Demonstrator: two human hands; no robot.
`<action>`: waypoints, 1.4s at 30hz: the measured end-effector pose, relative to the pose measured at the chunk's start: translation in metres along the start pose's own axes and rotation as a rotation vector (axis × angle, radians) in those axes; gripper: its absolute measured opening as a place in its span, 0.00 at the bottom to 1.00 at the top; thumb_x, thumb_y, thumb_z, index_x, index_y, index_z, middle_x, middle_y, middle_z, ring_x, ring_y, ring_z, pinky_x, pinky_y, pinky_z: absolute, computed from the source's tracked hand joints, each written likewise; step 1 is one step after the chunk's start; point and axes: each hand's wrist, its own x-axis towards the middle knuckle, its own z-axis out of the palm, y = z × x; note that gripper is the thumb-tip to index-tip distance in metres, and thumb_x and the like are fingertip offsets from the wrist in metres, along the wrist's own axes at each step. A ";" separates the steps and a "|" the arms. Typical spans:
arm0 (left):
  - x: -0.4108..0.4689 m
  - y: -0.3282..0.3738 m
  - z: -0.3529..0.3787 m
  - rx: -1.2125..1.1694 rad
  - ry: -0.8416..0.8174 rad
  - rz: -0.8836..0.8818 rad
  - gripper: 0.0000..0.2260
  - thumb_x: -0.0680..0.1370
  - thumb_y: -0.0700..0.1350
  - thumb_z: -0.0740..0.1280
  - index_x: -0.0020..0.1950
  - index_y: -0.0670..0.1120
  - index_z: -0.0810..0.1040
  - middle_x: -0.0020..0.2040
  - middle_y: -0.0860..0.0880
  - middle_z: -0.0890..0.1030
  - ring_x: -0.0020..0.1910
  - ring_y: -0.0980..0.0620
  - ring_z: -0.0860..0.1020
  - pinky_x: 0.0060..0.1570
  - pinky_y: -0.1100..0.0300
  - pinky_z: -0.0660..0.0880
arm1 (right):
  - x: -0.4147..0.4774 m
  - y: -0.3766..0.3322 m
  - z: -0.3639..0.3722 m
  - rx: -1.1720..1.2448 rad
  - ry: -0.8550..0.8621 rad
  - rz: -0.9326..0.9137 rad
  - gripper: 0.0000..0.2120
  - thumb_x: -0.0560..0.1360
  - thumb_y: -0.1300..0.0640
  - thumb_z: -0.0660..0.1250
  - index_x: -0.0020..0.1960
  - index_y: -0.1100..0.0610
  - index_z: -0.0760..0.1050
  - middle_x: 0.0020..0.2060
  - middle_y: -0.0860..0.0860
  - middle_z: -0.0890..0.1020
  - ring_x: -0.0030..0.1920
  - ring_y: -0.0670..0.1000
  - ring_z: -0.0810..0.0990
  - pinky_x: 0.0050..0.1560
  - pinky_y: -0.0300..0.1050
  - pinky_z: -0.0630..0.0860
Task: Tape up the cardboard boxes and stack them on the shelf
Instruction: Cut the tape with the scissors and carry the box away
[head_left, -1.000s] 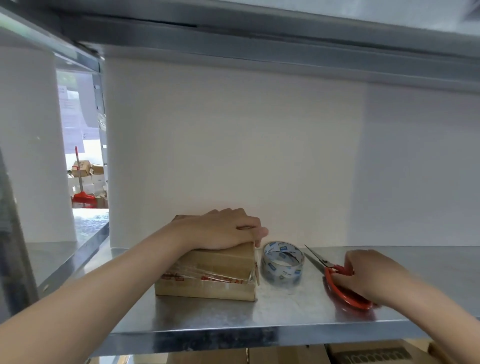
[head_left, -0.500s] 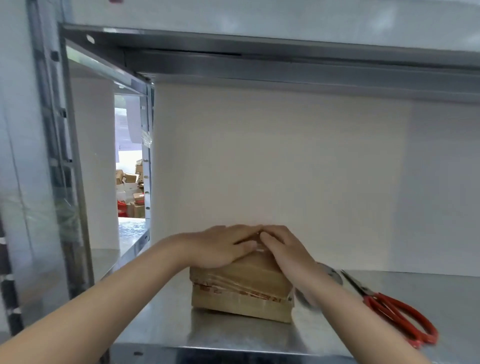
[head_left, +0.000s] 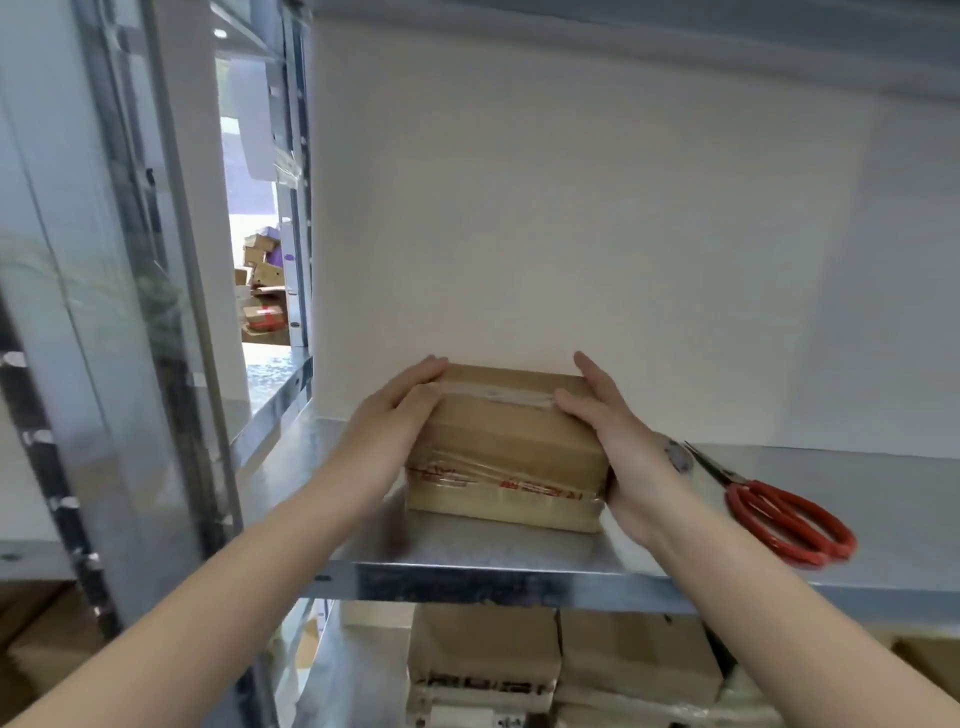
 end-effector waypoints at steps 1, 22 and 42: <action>-0.009 -0.003 0.003 -0.170 0.003 -0.095 0.13 0.83 0.54 0.60 0.50 0.66 0.85 0.60 0.59 0.81 0.63 0.55 0.76 0.71 0.55 0.67 | -0.004 0.008 -0.001 0.061 0.013 -0.003 0.29 0.79 0.49 0.67 0.77 0.39 0.61 0.69 0.46 0.72 0.63 0.51 0.77 0.64 0.49 0.75; -0.086 0.011 0.038 0.117 0.046 -0.071 0.46 0.57 0.75 0.70 0.74 0.69 0.61 0.69 0.55 0.74 0.62 0.54 0.76 0.52 0.60 0.74 | -0.037 0.020 -0.054 -0.140 -0.089 0.036 0.38 0.71 0.25 0.57 0.75 0.43 0.67 0.67 0.48 0.77 0.68 0.52 0.74 0.70 0.55 0.69; -0.234 0.016 0.229 -0.059 0.102 0.165 0.44 0.60 0.61 0.80 0.71 0.75 0.63 0.63 0.64 0.79 0.59 0.65 0.79 0.59 0.56 0.75 | -0.176 0.073 -0.226 0.217 -0.125 -0.098 0.22 0.80 0.38 0.59 0.74 0.28 0.59 0.70 0.42 0.74 0.68 0.48 0.73 0.72 0.59 0.69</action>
